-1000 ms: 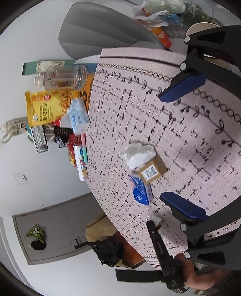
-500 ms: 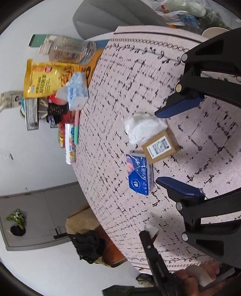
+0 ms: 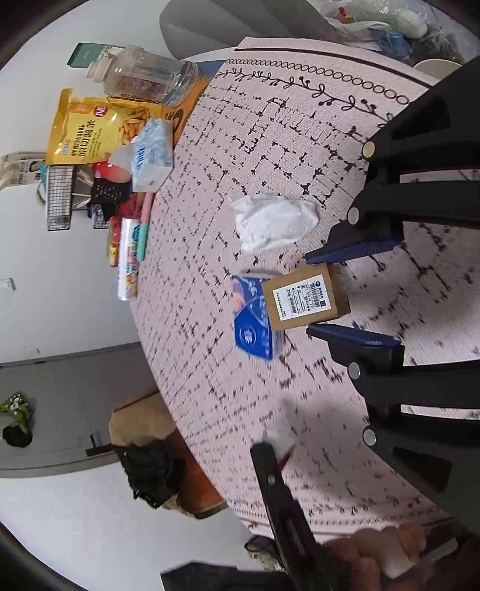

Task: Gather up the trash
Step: 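Grasp the small brown cardboard box with the right gripper while the left holds the wrapper, then carry the wrapper and cardboard box over the bin with both grippers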

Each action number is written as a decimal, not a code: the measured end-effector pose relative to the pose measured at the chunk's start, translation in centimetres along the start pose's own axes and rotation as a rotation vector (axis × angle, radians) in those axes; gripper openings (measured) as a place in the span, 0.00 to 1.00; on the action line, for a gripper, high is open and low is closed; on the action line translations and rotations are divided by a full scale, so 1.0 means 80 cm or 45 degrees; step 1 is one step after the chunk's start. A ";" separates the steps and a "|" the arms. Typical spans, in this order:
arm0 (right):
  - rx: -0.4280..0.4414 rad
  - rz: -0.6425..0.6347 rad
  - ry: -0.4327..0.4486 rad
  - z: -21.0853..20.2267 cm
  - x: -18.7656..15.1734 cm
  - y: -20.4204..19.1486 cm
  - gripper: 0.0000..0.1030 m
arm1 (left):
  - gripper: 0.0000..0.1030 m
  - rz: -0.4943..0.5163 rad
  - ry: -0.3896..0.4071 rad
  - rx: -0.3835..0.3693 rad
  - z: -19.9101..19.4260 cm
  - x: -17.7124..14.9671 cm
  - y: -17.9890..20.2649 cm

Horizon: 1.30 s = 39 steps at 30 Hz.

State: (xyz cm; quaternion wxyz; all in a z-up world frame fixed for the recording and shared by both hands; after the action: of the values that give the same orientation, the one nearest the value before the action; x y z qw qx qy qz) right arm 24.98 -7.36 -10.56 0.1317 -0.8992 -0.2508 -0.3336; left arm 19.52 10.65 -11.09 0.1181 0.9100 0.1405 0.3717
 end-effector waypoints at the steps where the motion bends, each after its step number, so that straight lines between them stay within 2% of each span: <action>1: 0.009 0.000 0.013 -0.008 -0.001 -0.002 0.32 | 0.17 0.006 0.002 -0.004 -0.001 0.000 0.004; 6: 0.017 0.044 0.076 -0.050 -0.010 0.009 0.32 | 0.17 0.062 0.009 -0.038 -0.008 -0.001 0.039; 12: -0.014 0.124 0.149 -0.098 -0.023 0.048 0.32 | 0.17 0.150 0.010 -0.089 -0.011 -0.005 0.096; 23: -0.127 0.310 0.243 -0.173 -0.065 0.157 0.32 | 0.17 0.311 -0.022 -0.185 0.000 -0.020 0.213; 39: -0.291 0.587 0.282 -0.221 -0.158 0.311 0.32 | 0.17 0.521 -0.126 -0.295 0.052 -0.060 0.377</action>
State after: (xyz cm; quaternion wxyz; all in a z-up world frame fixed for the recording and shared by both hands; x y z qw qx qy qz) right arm 20.71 -39.99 -7.60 0.1285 -0.8996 0.0158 -0.4172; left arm 24.22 -19.60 -7.44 0.1508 0.9170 -0.0964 0.3565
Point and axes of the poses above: each gripper's, at about its wrist camera, not at the fingertips, and z roughly the way its jaws point, y to its right, x to its top, the point moved 6 cm from there along z, roughly the way its jaws point, and after that the axes turned 4 degrees about -y, right-handed, at the moved point
